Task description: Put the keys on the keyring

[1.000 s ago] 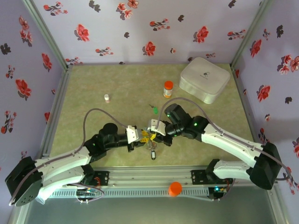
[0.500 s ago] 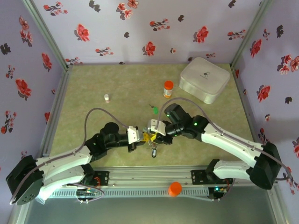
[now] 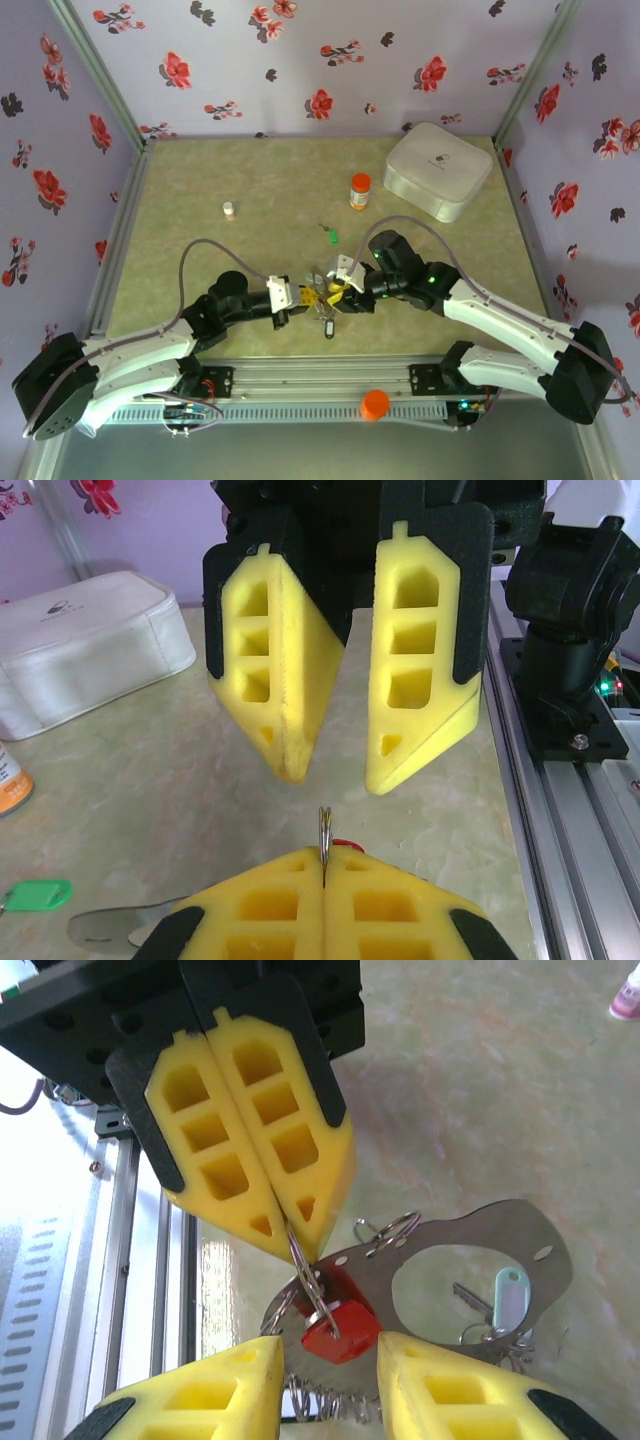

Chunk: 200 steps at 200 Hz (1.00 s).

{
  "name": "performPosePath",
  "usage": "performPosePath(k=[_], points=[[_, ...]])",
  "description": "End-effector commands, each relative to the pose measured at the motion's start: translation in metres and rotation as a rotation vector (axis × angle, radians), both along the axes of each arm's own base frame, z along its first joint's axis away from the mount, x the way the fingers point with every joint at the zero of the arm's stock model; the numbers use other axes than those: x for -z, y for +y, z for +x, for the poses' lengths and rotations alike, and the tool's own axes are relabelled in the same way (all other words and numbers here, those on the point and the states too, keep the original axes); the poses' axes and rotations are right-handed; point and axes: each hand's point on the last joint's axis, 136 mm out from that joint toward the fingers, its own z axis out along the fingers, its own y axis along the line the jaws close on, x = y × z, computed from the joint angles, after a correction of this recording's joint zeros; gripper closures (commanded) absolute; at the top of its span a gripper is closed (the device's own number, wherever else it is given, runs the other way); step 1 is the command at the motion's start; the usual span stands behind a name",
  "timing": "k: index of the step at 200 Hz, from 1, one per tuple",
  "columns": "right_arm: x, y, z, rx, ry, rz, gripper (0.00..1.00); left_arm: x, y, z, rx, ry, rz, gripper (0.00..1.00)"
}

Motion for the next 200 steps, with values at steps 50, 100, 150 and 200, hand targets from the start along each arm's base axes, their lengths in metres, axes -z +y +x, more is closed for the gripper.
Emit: performPosePath(k=[50, 100, 150, 200], points=[[0.001, 0.008, -0.001, -0.026, 0.018, 0.019, 0.75, -0.014, -0.001, 0.000, 0.005, -0.027, -0.061, 1.00], [0.000, 0.010, -0.002, -0.046, 0.021, 0.022, 0.87, -0.015, -0.002, -0.001, 0.010, -0.028, -0.065, 1.00], [0.005, 0.008, -0.004, -0.064, 0.033, -0.006, 1.00, -0.021, -0.003, -0.003, 0.022, -0.029, -0.084, 1.00], [0.011, 0.012, -0.006, -0.087, 0.064, -0.014, 1.00, -0.036, -0.010, -0.005, 0.059, -0.038, -0.131, 1.00]])
